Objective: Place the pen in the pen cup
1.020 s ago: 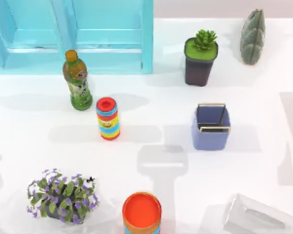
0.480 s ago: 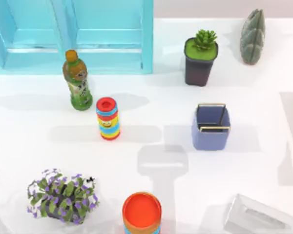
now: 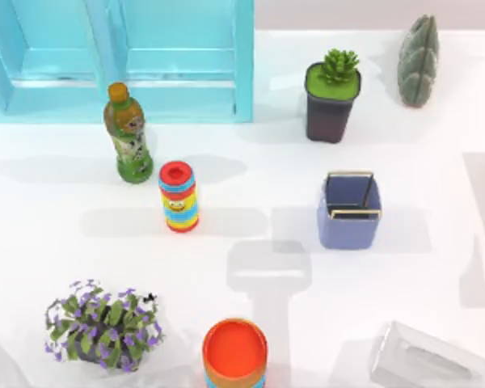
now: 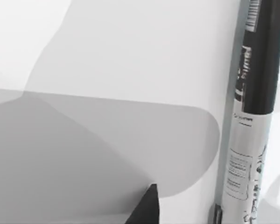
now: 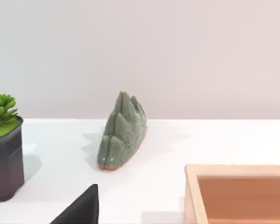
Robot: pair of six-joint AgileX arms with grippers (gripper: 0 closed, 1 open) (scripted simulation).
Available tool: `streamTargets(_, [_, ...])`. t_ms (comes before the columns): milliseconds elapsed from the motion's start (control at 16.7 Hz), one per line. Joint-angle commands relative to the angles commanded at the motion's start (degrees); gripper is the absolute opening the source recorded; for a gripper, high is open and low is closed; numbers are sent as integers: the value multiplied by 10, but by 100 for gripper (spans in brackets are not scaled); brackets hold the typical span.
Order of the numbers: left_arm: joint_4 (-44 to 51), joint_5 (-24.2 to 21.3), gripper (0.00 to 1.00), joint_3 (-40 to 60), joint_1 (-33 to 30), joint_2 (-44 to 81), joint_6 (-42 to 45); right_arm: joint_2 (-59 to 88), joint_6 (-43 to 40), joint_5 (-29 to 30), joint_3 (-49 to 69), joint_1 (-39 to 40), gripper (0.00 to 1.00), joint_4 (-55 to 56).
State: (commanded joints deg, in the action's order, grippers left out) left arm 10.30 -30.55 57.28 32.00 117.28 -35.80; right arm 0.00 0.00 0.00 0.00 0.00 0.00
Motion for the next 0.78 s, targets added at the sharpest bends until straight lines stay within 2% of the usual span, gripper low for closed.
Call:
streamTargets(180, [0,0,100,0,0,0,0,0,0,0,0,0,100,0])
streamTargets(780, [0,0,25,0,0,0,0,0,0,0,0,0,100,0])
